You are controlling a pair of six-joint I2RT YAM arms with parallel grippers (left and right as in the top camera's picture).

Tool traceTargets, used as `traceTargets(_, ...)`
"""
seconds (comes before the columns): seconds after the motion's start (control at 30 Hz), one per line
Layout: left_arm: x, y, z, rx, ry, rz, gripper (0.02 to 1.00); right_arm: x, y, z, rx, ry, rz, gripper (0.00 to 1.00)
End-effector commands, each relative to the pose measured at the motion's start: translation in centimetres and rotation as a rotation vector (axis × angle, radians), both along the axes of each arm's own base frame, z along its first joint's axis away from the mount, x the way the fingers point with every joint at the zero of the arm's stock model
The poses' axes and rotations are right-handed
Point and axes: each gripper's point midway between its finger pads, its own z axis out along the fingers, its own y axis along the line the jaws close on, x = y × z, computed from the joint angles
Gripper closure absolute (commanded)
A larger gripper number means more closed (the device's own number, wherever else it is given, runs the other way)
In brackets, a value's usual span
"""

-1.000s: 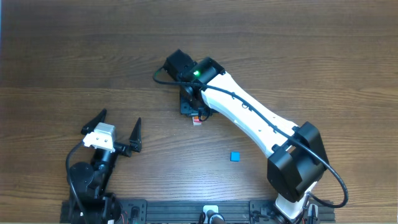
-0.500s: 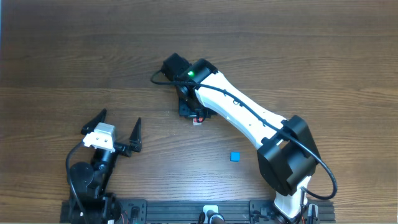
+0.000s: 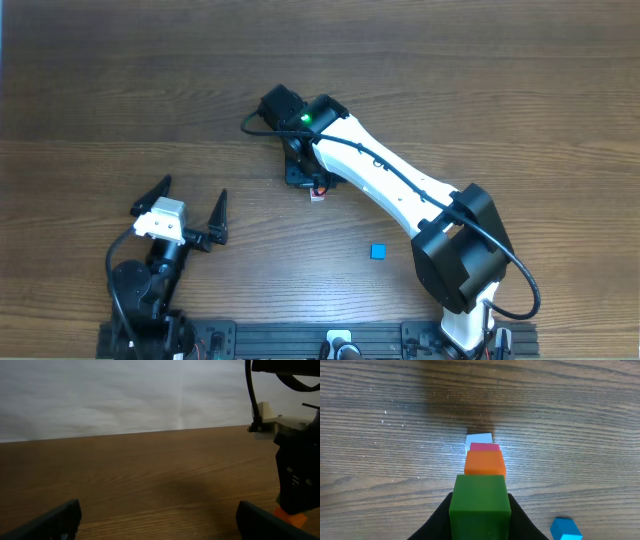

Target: Stack Cubes

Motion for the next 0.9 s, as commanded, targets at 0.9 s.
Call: traceTargets(0.9, 0.0, -0.1, -0.1, 0.017, -0.009, -0.006, 0.023, 0.6, -0.1, -1.2, -0.033, 0.006, -0.014, 0.715)
